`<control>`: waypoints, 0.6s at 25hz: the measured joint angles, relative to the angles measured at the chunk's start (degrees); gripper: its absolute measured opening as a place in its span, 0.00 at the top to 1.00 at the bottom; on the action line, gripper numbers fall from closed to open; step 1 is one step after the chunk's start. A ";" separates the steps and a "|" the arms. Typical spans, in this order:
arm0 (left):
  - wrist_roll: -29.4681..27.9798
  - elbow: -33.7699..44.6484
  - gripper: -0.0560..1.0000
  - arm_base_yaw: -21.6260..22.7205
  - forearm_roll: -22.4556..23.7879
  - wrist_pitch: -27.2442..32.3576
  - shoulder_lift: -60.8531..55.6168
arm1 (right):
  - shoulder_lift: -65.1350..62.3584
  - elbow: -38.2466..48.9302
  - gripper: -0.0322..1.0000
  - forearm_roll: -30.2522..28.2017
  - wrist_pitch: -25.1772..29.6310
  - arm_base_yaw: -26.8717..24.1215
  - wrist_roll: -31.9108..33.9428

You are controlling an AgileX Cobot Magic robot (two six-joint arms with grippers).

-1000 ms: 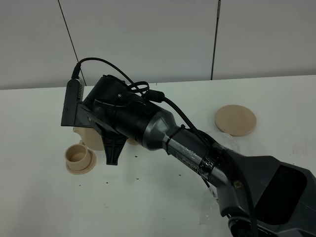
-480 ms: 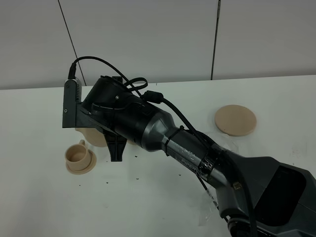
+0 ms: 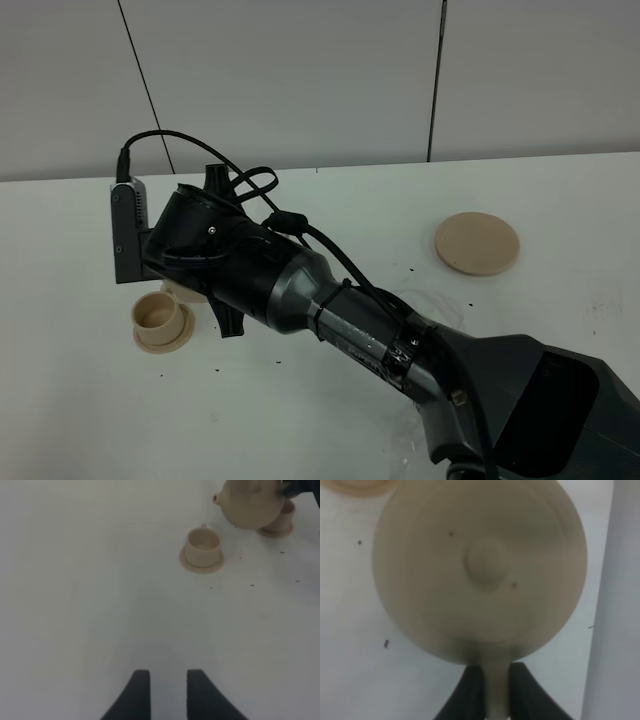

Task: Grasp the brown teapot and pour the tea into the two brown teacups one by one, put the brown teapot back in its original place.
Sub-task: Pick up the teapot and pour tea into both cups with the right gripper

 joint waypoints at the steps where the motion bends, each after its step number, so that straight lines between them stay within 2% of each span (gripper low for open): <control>1: 0.00 0.00 0.71 0.00 0.00 0.00 0.00 | 0.00 0.00 0.87 -0.28 -0.30 0.12 -0.12; 15: 0.00 0.00 0.71 0.00 0.00 0.00 0.00 | 0.71 0.00 0.87 -3.02 -1.11 0.46 -1.02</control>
